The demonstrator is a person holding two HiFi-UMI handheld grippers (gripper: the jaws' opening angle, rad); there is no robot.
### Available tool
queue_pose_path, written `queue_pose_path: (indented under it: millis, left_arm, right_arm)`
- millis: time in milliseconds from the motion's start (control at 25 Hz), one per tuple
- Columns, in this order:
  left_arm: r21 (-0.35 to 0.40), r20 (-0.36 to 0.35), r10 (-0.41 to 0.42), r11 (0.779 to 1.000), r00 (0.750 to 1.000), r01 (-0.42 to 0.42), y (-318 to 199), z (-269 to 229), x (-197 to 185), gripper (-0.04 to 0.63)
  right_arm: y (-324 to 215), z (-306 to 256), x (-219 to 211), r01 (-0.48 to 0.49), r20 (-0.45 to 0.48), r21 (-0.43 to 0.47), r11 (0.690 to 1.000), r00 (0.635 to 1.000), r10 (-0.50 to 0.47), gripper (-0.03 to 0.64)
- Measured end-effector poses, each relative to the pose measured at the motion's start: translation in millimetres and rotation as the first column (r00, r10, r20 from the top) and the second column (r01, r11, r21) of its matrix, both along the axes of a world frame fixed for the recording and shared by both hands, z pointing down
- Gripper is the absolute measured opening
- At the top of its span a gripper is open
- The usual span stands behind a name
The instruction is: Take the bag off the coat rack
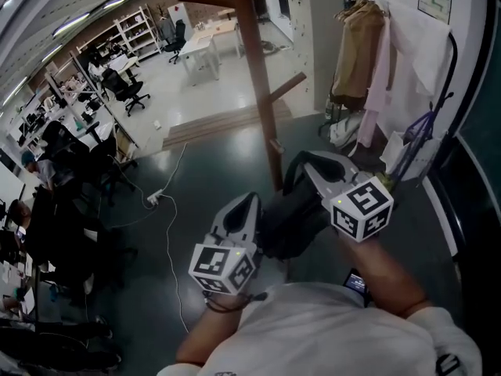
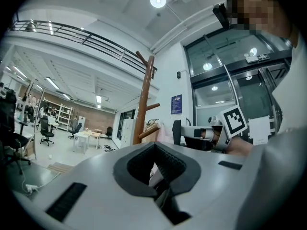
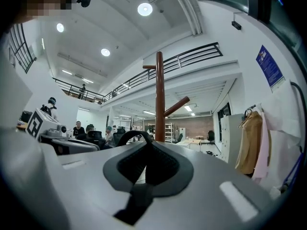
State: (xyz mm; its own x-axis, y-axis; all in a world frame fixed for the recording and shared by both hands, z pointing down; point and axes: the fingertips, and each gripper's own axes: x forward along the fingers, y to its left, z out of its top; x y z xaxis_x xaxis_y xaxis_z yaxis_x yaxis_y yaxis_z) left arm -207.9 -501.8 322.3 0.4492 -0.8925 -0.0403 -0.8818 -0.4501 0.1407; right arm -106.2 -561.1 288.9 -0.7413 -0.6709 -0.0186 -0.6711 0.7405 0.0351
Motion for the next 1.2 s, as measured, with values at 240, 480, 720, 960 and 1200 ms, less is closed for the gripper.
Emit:
queue_pose_path:
  millis: [240, 480, 720, 960, 1200]
  left_arm:
    - [-0.004, -0.046, -0.064, 0.998, 0.997, 0.064, 46, 4, 28, 0.006]
    - [-0.033, -0.073, -0.11, 0.994, 0.991, 0.108, 95, 21, 64, 0.006]
    - [-0.046, -0.07, -0.131, 0.991, 0.989, 0.128, 142, 31, 93, 0.006]
    - [-0.05, -0.042, -0.14, 0.989, 0.989, 0.138, 173, 29, 108, 0.006]
    - [-0.045, -0.017, -0.14, 0.989, 0.99, 0.139, 202, 22, 106, 0.006]
  right_arm:
    - [44, 16, 22, 0.084, 0.001, -0.027, 0.996, 0.996, -0.084, 0.022]
    - [87, 32, 51, 0.142, -0.013, -0.04, 0.989, 0.99, -0.143, 0.021]
    - [138, 46, 82, 0.153, -0.003, -0.041, 0.987, 0.988, -0.154, 0.021]
    - [179, 44, 102, 0.162, 0.023, -0.037, 0.986, 0.987, -0.161, 0.021]
    - [216, 40, 103, 0.133, 0.034, -0.015, 0.991, 0.991, -0.132, 0.023]
